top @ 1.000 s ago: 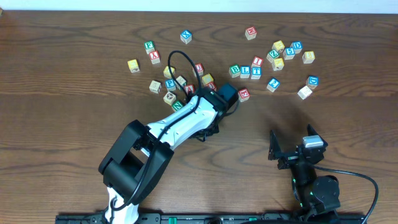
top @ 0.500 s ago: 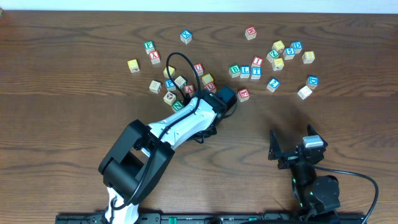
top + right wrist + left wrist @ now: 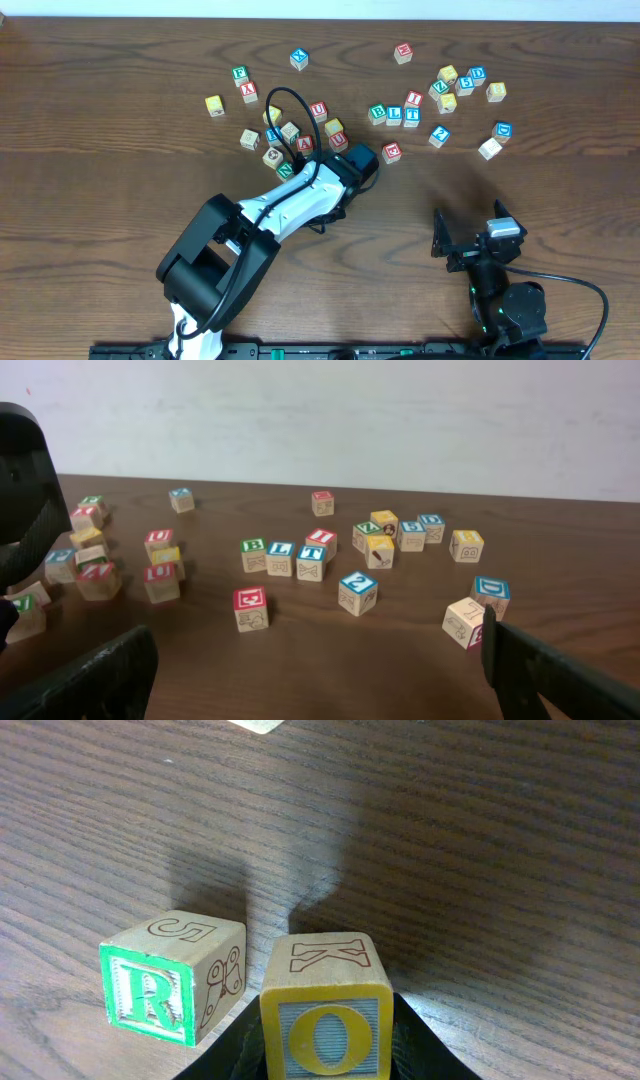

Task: Spell out ROBOT
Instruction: 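Carry the O block with the left gripper beside the green R block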

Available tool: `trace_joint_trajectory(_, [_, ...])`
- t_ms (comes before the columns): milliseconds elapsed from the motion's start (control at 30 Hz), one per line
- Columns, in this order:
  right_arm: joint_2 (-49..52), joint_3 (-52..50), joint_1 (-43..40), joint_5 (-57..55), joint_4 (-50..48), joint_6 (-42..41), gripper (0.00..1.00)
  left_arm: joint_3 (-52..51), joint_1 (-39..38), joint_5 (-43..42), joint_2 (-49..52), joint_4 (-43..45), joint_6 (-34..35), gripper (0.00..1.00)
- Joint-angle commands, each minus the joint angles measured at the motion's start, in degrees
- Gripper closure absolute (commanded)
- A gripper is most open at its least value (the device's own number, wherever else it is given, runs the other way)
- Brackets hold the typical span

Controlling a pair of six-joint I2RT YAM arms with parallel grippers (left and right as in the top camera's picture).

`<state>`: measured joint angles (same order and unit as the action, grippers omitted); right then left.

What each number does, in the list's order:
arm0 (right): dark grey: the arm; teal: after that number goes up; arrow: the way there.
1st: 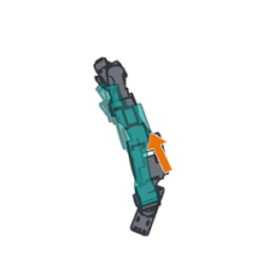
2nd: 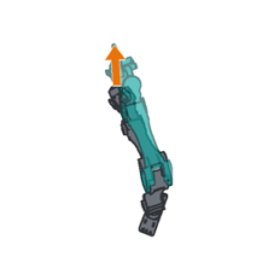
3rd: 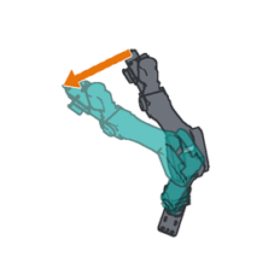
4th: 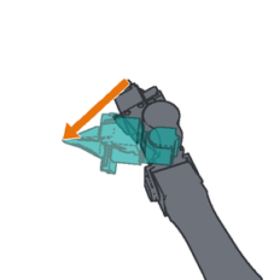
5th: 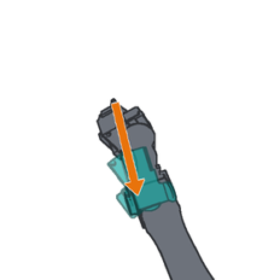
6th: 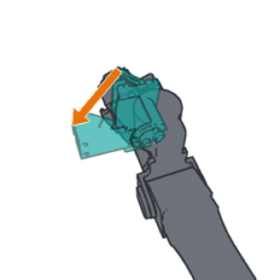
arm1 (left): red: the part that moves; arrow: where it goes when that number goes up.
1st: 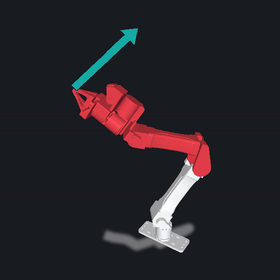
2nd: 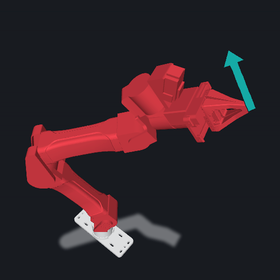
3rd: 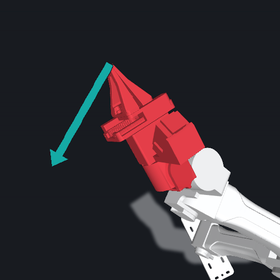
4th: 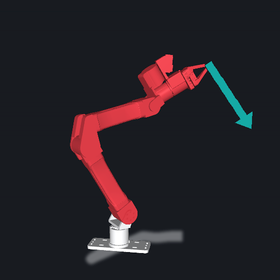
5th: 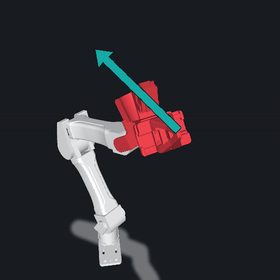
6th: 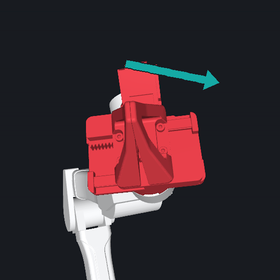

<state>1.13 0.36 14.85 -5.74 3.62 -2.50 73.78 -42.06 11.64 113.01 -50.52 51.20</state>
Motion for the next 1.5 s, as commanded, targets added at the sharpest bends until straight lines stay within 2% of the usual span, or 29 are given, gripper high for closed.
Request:
trace_joint_trajectory(0, [0.0, 0.0, -0.6, 0.3, 0.2, 0.4, 0.01, -1.7, 0.1, 0.4, 0.8, -0.4, 0.3, 0.92])
trace_joint_trajectory(733, [0.0, 0.0, -0.6, 0.3, 0.2, 0.4, 0.01, -1.7, 0.1, -3.7, 0.8, -2.5, 0.1, 0.91])
trace_joint_trajectory(833, [0.0, 0.0, -0.6, 0.3, 0.2, 0.4, 0.01, -1.7, 0.1, -3.7, 0.8, -2.8, 0.1, 0.83])
trace_joint_trajectory(1000, [0.0, 0.0, -0.6, 0.3, 0.2, 0.4, 0.01, -1.7, 0.1, -3.7, 0.8, -2.8, -0.1, 0.83])
trace_joint_trajectory(1067, [0.0, 0.0, -0.6, 0.3, 0.2, 0.4, 0.01, -1.7, 0.1, -3.7, 0.8, -2.8, -0.1, 0.73])
trace_joint_trajectory(1233, [0.0, 0.0, -0.6, 0.3, 0.2, 0.4, 0.01, -1.7, 0.1, -3.7, 0.8, -2.7, -0.1, 0.60])
trace_joint_trajectory(1367, [0.0, 0.0, -0.6, 0.3, 0.2, 0.4, 0.01, -1.7, 0.1, -3.7, 0.8, -2.7, -0.1, 0.53])
trace_joint_trajectory(1467, [0.0, 0.0, -0.6, 0.3, 0.2, 0.4, 0.01, -1.7, 0.1, -3.6, 0.8, -2.7, -0.1, 0.51])
